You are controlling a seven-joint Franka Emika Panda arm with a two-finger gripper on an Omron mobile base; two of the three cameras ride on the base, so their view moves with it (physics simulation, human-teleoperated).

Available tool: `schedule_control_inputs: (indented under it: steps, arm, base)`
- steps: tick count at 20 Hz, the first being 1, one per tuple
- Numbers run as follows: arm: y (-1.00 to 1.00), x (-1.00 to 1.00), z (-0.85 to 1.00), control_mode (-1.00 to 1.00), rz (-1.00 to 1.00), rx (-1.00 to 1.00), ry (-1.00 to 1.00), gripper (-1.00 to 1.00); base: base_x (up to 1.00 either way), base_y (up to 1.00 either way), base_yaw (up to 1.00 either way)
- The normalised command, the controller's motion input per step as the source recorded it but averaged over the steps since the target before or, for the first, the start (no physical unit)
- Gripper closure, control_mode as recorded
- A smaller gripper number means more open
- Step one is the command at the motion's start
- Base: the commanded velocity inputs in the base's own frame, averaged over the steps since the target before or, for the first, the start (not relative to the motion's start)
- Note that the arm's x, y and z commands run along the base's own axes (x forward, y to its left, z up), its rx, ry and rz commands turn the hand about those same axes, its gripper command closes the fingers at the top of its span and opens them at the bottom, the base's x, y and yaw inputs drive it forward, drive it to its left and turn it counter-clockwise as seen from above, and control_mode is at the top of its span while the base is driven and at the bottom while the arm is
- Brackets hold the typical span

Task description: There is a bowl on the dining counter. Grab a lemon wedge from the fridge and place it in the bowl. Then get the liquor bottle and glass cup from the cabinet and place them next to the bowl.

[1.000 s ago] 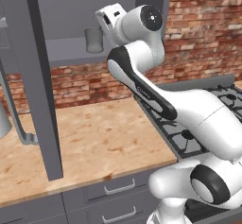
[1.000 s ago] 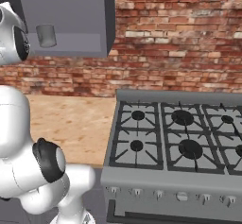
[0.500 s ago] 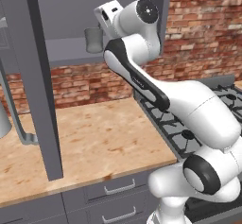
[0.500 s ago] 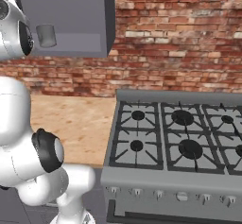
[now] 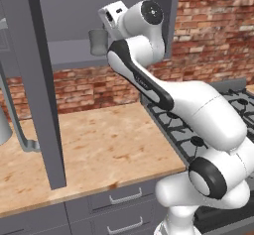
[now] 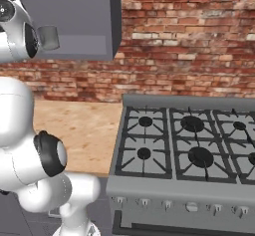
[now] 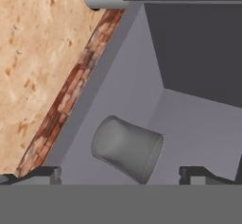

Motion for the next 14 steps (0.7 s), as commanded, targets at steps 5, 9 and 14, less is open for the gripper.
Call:
schedule_control_inputs:
  steps: [5, 9, 14]
  arm:
    - [0.00, 0.29, -0.01, -1.00, 0.00, 0.03, 0.00, -1.00]
    - [0.00, 0.28, -0.05, -1.00, 0.00, 0.01, 0.00, -1.00]
    - [0.00, 0.30, -0.06, -1.00, 0.00, 0.00, 0.02, -1.00]
  base:
    - [0.00, 0.00, 0.00]
    - [0.00, 0.00, 0.00]
    - [0.00, 0.00, 0.00]
